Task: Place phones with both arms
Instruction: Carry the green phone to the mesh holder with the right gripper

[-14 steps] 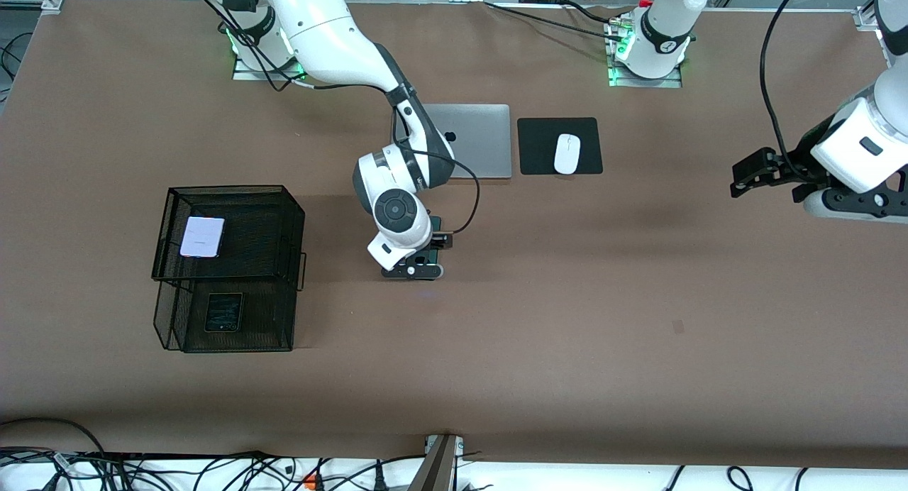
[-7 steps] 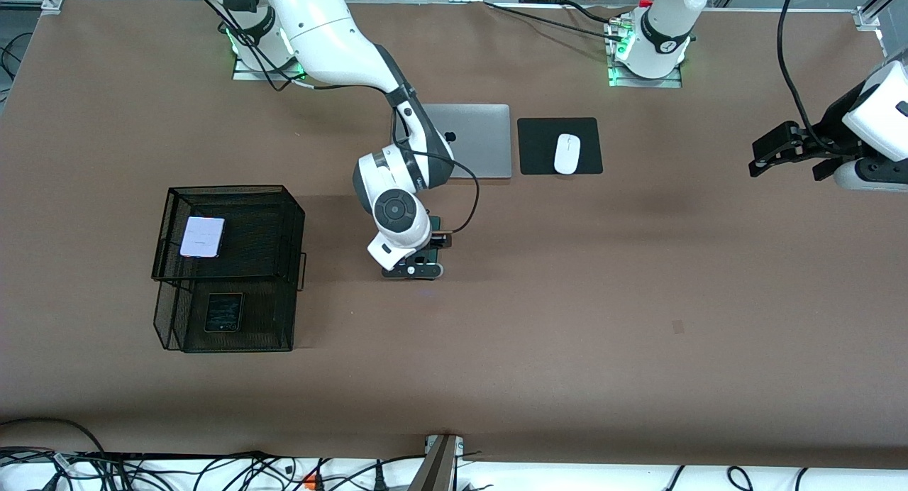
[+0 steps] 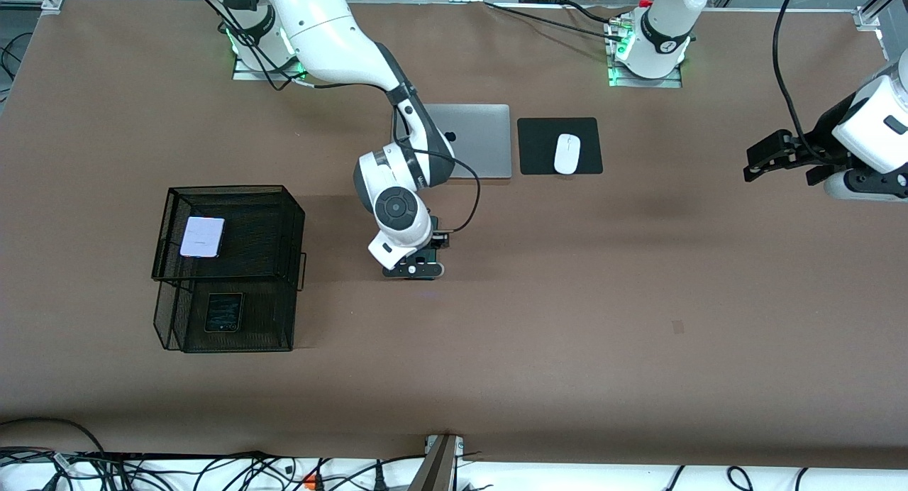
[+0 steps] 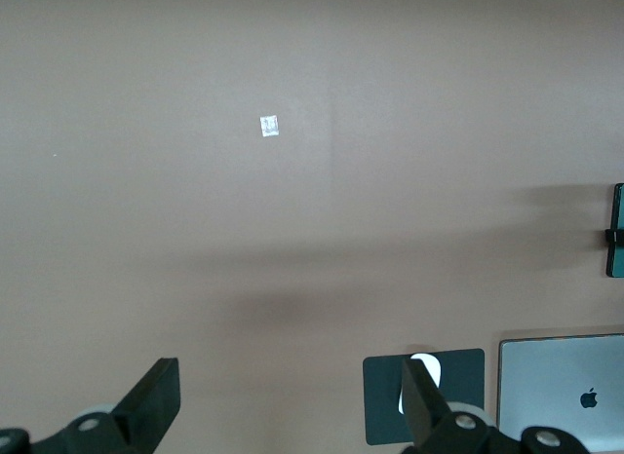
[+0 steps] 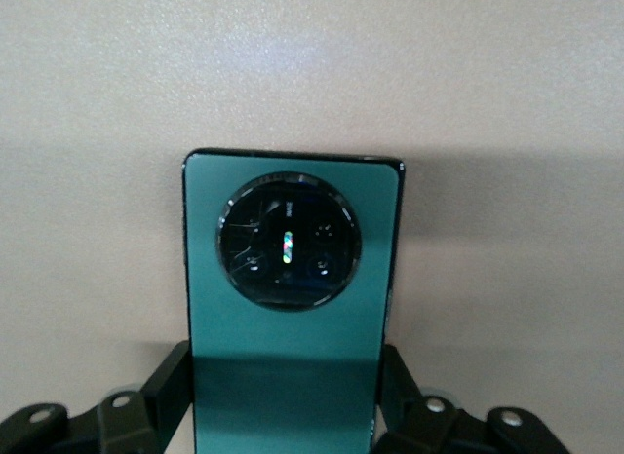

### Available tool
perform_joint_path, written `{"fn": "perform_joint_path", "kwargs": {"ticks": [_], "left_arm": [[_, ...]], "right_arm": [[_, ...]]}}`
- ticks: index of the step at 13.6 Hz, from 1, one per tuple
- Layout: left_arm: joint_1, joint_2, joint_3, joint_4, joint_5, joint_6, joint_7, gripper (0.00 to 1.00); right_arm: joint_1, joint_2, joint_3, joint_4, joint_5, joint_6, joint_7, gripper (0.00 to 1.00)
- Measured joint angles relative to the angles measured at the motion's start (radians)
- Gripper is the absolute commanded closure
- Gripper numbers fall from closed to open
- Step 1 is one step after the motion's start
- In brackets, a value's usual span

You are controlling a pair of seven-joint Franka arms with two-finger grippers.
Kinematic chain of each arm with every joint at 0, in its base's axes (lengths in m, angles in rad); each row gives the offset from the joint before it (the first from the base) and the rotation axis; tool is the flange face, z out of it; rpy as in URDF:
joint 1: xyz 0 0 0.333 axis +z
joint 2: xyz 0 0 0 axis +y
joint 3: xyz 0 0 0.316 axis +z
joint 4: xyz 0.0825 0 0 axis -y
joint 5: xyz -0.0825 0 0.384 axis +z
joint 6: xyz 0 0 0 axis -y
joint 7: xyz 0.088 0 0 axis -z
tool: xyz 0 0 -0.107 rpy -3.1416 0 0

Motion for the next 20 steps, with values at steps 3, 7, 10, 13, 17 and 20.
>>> {"fn": "perform_joint_path", "kwargs": {"ticks": [3,7,10,13,17,20], "left_arm": [[0.0,0.0,-0.003,0.0,0.0,0.0,-0.004,0.0],[0.0,0.0,-0.003,0.0,0.0,0.0,-0.007,0.0],[0.0,0.0,-0.003,0.0,0.0,0.0,-0.008,0.0],[0.0,0.0,-0.003,0.0,0.0,-0.001,-0.008,0.0],[0.0,0.0,-0.003,0.0,0.001,-0.001,-0.008,0.0],[0.001,0.0,-0.003,0.0,0.001,-0.001,-0.009,0.0]], "right_arm": [[0.002,-0.002,-0.003,0.0,0.0,0.0,0.001,1.0],[0.004,-0.018,-0.054,0.011,0.0,0.014,0.037,1.0],[0.004,-0.062,-0.106,0.014,0.0,-0.024,0.044,1.0],[0.005,-0.118,-0.192,0.02,-0.002,-0.069,0.036,1.0],[0.001,-0.228,-0.357,0.027,-0.003,-0.264,-0.116,1.0],[-0.009,-0.279,-0.509,0.016,-0.003,-0.447,-0.334,1.0]]}}
